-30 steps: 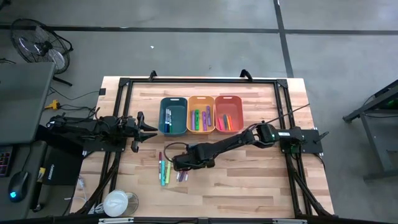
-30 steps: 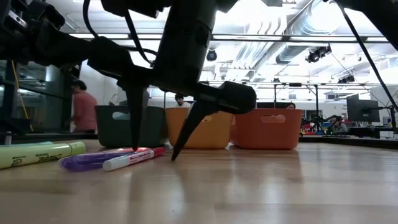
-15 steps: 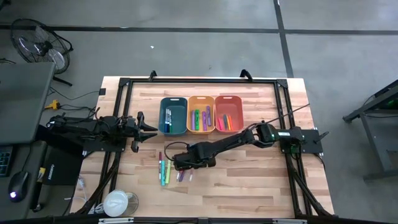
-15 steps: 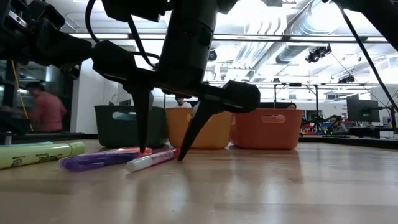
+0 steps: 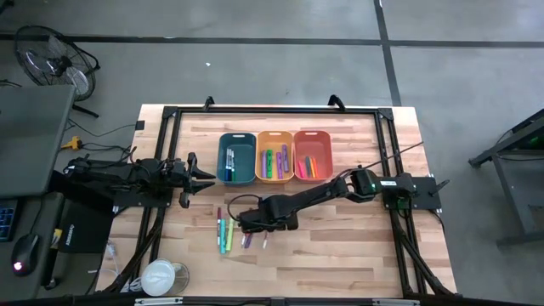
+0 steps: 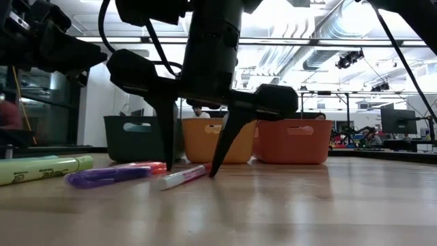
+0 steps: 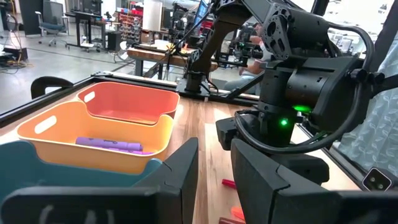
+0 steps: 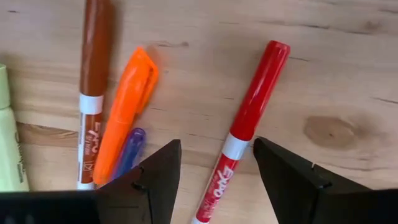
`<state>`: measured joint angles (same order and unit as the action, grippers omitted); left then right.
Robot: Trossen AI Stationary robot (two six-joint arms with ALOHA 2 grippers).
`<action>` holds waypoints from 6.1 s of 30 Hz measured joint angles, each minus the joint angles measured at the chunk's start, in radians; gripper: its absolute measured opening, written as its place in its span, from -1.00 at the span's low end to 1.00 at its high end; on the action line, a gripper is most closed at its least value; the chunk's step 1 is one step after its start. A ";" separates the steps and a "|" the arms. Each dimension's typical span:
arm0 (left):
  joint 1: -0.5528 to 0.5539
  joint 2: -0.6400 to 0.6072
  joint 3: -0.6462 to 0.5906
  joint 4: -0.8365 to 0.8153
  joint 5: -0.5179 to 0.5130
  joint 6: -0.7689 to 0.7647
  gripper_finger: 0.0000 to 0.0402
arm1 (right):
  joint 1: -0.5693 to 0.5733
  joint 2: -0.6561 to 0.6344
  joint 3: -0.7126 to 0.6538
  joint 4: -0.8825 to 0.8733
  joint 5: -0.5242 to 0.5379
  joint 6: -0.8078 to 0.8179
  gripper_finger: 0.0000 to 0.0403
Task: Pick & Place Markers
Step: Put the red marker pen into the blue bin, then put the violet pen into the orange bin
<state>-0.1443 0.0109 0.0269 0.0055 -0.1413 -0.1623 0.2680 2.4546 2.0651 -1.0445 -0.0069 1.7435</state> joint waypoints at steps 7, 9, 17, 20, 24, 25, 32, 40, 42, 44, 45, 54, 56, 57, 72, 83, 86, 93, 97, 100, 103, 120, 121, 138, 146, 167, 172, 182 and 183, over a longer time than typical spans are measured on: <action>0.000 0.000 0.000 0.000 0.000 0.000 -0.53 | 0.002 0.001 0.000 -0.018 -0.030 0.040 -0.02; 0.000 0.000 0.000 0.000 0.000 0.000 -0.53 | 0.007 0.002 0.000 -0.019 -0.032 0.056 -0.07; 0.000 0.000 0.000 0.000 0.000 0.000 -0.53 | 0.015 0.016 -0.001 -0.029 -0.052 0.059 -0.34; 0.000 0.000 0.000 0.000 -0.001 0.000 -0.53 | 0.018 0.019 -0.001 -0.028 -0.056 0.055 -0.44; 0.000 0.000 0.000 0.000 0.000 0.000 -0.53 | 0.024 0.026 -0.001 -0.024 -0.066 0.020 -0.55; 0.000 0.000 0.000 0.000 -0.001 0.000 -0.53 | 0.026 0.029 -0.001 -0.023 -0.067 0.013 -0.58; 0.000 0.000 0.000 0.000 -0.001 0.000 -0.53 | 0.033 0.029 -0.002 -0.021 -0.079 -0.044 -0.70; 0.000 0.000 0.000 0.000 -0.001 0.000 -0.53 | 0.034 0.029 -0.002 -0.015 -0.096 -0.150 -0.89; 0.000 0.000 0.000 0.000 -0.001 0.000 -0.53 | 0.035 0.029 -0.002 -0.012 -0.098 -0.172 -0.89; 0.000 0.000 0.000 0.000 -0.001 0.000 -0.53 | 0.035 0.029 -0.002 -0.009 -0.100 -0.188 -0.89; 0.000 0.000 0.000 0.000 -0.001 0.000 -0.53 | 0.035 0.029 -0.002 -0.007 -0.102 -0.196 -0.89; 0.000 0.000 0.000 0.000 -0.001 0.000 -0.53 | 0.031 0.030 0.017 0.004 -0.116 -0.285 -0.89; 0.000 0.000 0.000 0.000 -0.001 0.000 -0.53 | 0.029 0.031 0.041 -0.011 -0.113 -0.308 -0.89; 0.000 0.000 0.000 0.000 -0.001 0.000 -0.53 | 0.028 0.034 0.057 -0.025 -0.108 -0.320 -0.89; 0.000 0.000 0.000 0.000 -0.001 0.000 -0.53 | -0.004 0.044 0.234 -0.175 -0.047 -0.574 -0.91; 0.000 0.000 0.000 0.000 -0.001 0.000 -0.53 | -0.096 -0.030 0.290 -0.175 0.005 -0.741 -0.92; 0.000 0.000 0.000 0.000 -0.001 0.000 -0.53 | -0.136 -0.057 0.289 -0.142 0.034 -0.791 -0.92; 0.000 0.000 0.000 0.000 -0.001 0.000 -0.53 | -0.239 -0.076 0.288 -0.003 0.047 -0.898 -0.92; 0.000 0.000 0.000 0.000 -0.001 0.000 -0.53 | -0.288 -0.076 0.288 0.061 0.035 -0.953 -0.92; 0.000 0.000 0.000 0.000 -0.001 0.000 -0.53 | -0.316 -0.076 0.288 0.093 0.019 -0.989 -0.92; 0.000 0.000 0.000 0.000 -0.001 0.000 -0.53 | -0.337 -0.076 0.288 0.125 -0.010 -1.028 -0.92; 0.000 0.000 0.000 0.000 -0.001 0.000 -0.53 | -0.455 -0.076 0.272 0.171 0.028 -0.954 -0.92; 0.000 0.000 0.000 0.000 -0.001 0.000 -0.53 | -0.459 -0.077 0.258 0.183 0.032 -0.932 -0.92; 0.000 0.000 0.000 0.000 -0.001 0.000 -0.53 | -0.452 -0.074 0.004 0.422 0.009 -0.599 -0.91; 0.000 0.000 0.000 0.000 -0.001 0.000 -0.53 | -0.444 -0.074 -0.021 0.442 0.013 -0.601 -0.84; 0.000 0.000 0.000 0.000 -0.001 0.000 -0.53 | -0.412 -0.148 -0.019 0.440 0.031 -0.873 -0.36; 0.000 0.000 0.000 0.000 0.000 0.000 -0.53 | -0.392 -0.198 -0.019 0.342 0.070 -0.986 -0.35; 0.000 0.000 0.000 0.000 0.001 0.000 -0.53 | -0.339 -0.286 -0.019 0.148 0.072 -1.326 -0.35; 0.000 0.000 0.000 0.000 0.001 0.000 -0.53 | -0.334 -0.293 -0.019 0.135 0.072 -1.346 -0.35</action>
<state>-0.1442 0.0109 0.0273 0.0053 -0.1406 -0.1623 -0.0660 2.1613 2.0457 -0.9095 0.0656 0.3978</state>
